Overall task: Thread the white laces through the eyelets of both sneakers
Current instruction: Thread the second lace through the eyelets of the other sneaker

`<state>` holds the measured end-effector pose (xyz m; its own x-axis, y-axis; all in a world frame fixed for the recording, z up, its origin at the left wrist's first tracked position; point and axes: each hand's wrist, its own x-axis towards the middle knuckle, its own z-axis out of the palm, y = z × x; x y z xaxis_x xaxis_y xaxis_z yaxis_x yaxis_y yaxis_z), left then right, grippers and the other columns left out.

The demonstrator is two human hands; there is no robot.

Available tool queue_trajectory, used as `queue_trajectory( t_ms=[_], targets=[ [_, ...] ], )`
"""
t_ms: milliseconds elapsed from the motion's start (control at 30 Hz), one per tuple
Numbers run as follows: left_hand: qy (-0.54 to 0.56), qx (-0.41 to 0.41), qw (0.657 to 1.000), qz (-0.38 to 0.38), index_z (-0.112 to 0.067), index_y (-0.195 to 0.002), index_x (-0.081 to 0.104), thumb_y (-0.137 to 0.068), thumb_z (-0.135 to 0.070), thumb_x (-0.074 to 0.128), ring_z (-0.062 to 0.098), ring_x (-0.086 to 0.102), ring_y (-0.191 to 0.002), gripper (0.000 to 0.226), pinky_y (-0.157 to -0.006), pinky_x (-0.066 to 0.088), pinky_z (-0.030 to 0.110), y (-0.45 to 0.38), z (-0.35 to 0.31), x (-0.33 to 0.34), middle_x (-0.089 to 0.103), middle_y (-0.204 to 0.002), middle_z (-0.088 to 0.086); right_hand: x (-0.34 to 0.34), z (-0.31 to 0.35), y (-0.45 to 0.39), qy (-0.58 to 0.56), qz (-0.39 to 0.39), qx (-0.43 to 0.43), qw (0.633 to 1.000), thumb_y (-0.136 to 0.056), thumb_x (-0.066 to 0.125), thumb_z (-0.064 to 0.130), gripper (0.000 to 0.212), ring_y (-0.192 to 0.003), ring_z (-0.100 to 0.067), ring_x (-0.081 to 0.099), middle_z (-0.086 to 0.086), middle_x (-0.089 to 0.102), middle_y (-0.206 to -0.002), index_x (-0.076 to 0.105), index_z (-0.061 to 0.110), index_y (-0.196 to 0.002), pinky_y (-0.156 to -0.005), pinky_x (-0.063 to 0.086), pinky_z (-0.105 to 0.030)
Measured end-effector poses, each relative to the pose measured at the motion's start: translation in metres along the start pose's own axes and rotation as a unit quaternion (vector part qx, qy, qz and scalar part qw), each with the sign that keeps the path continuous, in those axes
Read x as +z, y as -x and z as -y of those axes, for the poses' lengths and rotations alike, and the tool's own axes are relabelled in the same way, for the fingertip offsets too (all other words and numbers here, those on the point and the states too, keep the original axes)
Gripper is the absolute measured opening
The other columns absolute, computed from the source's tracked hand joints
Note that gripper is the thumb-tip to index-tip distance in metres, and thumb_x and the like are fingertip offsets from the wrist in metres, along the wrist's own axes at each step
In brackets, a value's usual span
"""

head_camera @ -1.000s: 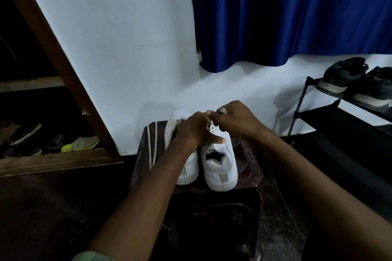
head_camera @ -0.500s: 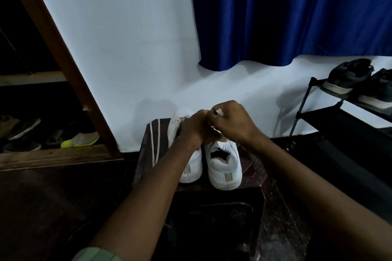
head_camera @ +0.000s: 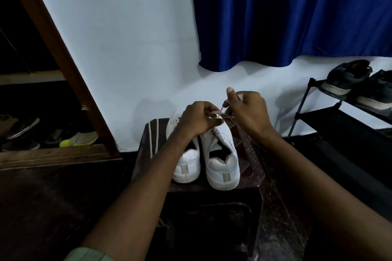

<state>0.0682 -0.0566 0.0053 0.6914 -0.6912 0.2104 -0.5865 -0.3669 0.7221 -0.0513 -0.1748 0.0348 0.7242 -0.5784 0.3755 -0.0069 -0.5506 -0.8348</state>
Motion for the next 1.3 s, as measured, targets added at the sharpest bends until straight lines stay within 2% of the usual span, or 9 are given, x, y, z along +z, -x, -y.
queue_trajectory(
  t_ms=[300, 400, 500, 600, 733, 933, 1067, 1167, 1300],
  targets=[
    [0.032, 0.045, 0.996, 0.075, -0.021, -0.100, 0.081, -0.089, -0.034, 0.082, 0.010, 0.061, -0.058, 0.017, -0.066, 0.047, 0.025, 0.003, -0.011, -0.015, 0.072, -0.065, 0.007, -0.013, -0.021, -0.018, -0.066, -0.064, 0.068, 0.993, -0.104, 0.054, 0.043, 0.045, -0.064, -0.016, 0.062, -0.008, 0.069, -0.067, 0.074, 0.017, -0.073, -0.061, 0.051, -0.036],
    [0.058, 0.046, 0.992, 0.105, -0.023, -0.094, 0.082, -0.089, -0.038, 0.080, 0.023, 0.065, -0.069, 0.016, -0.073, 0.052, 0.036, 0.002, -0.011, -0.015, 0.075, -0.080, 0.015, -0.018, -0.032, -0.025, -0.041, -0.064, 0.101, 0.992, -0.102, 0.058, 0.042, 0.040, -0.074, -0.018, 0.069, 0.000, 0.073, -0.071, 0.075, 0.019, -0.074, -0.070, 0.056, -0.038],
    [0.105, 0.028, 0.990, 0.089, -0.019, -0.091, 0.082, -0.094, -0.033, 0.074, 0.019, 0.065, -0.072, 0.016, -0.079, 0.054, 0.034, 0.002, -0.016, -0.019, 0.078, -0.083, 0.000, -0.019, -0.042, -0.023, 0.083, -0.027, 0.090, 0.992, -0.092, 0.059, 0.058, 0.032, -0.094, -0.024, 0.070, 0.008, 0.076, -0.089, 0.074, 0.031, -0.084, -0.092, 0.055, -0.052],
    [0.103, 0.018, 0.993, 0.050, -0.016, -0.093, 0.080, -0.100, -0.028, 0.068, 0.009, 0.057, -0.066, 0.019, -0.071, 0.047, 0.023, 0.001, -0.018, -0.022, 0.067, -0.065, -0.012, -0.012, -0.033, -0.018, -0.011, 0.101, 0.057, 0.993, -0.096, 0.057, 0.055, 0.029, -0.101, -0.022, 0.071, 0.006, 0.076, -0.106, 0.074, 0.031, -0.100, -0.091, 0.055, -0.047],
    [0.115, -0.026, 0.992, -0.049, -0.018, -0.091, 0.080, -0.098, -0.024, 0.065, 0.005, 0.062, -0.064, 0.017, -0.067, 0.046, 0.021, -0.001, -0.017, -0.019, 0.069, -0.065, -0.010, 0.005, -0.023, -0.012, -0.118, 0.226, 0.064, 0.965, -0.103, 0.061, 0.033, 0.030, -0.067, -0.027, 0.067, -0.005, 0.069, -0.070, 0.075, 0.007, -0.101, -0.070, 0.056, -0.033],
    [0.017, -0.150, 0.966, -0.209, -0.024, -0.088, 0.079, -0.093, -0.028, 0.058, 0.020, 0.071, -0.095, 0.021, -0.086, 0.055, 0.032, -0.004, 0.010, -0.022, 0.078, -0.090, -0.008, 0.001, -0.030, -0.020, -0.155, 0.112, 0.120, 0.974, -0.101, 0.065, 0.025, 0.031, -0.041, -0.006, 0.048, 0.009, 0.053, -0.047, 0.072, 0.001, -0.085, -0.041, 0.036, -0.018],
    [-0.162, 0.028, 0.962, -0.218, -0.027, -0.113, 0.074, -0.094, -0.025, 0.069, 0.012, 0.059, -0.115, 0.019, -0.090, 0.049, 0.030, 0.000, 0.010, -0.013, 0.068, -0.122, -0.009, 0.008, -0.033, -0.020, -0.158, 0.095, 0.091, 0.979, -0.098, 0.069, 0.027, 0.030, -0.047, -0.009, 0.058, 0.011, 0.057, -0.049, 0.075, 0.003, -0.081, -0.048, 0.042, -0.020],
    [-0.039, 0.117, 0.987, -0.100, -0.018, -0.124, 0.072, -0.102, -0.015, 0.061, -0.011, 0.061, -0.085, 0.025, -0.081, 0.047, 0.012, -0.002, -0.009, -0.008, 0.073, -0.115, -0.006, 0.017, -0.032, -0.021, -0.135, 0.103, 0.054, 0.984, -0.088, 0.070, 0.043, 0.030, -0.065, -0.021, 0.062, 0.005, 0.061, -0.059, 0.075, 0.018, -0.072, -0.064, 0.045, -0.036],
    [-0.020, 0.061, 0.996, -0.059, -0.015, -0.104, 0.080, -0.105, -0.019, 0.055, -0.005, 0.061, -0.066, 0.026, -0.068, 0.044, 0.017, -0.002, -0.012, -0.007, 0.071, -0.078, -0.012, 0.017, -0.032, -0.023, -0.141, 0.110, 0.069, 0.981, -0.090, 0.068, 0.040, 0.032, -0.067, -0.021, 0.056, 0.001, 0.061, -0.063, 0.075, 0.013, -0.073, -0.065, 0.045, -0.037]
  ],
)
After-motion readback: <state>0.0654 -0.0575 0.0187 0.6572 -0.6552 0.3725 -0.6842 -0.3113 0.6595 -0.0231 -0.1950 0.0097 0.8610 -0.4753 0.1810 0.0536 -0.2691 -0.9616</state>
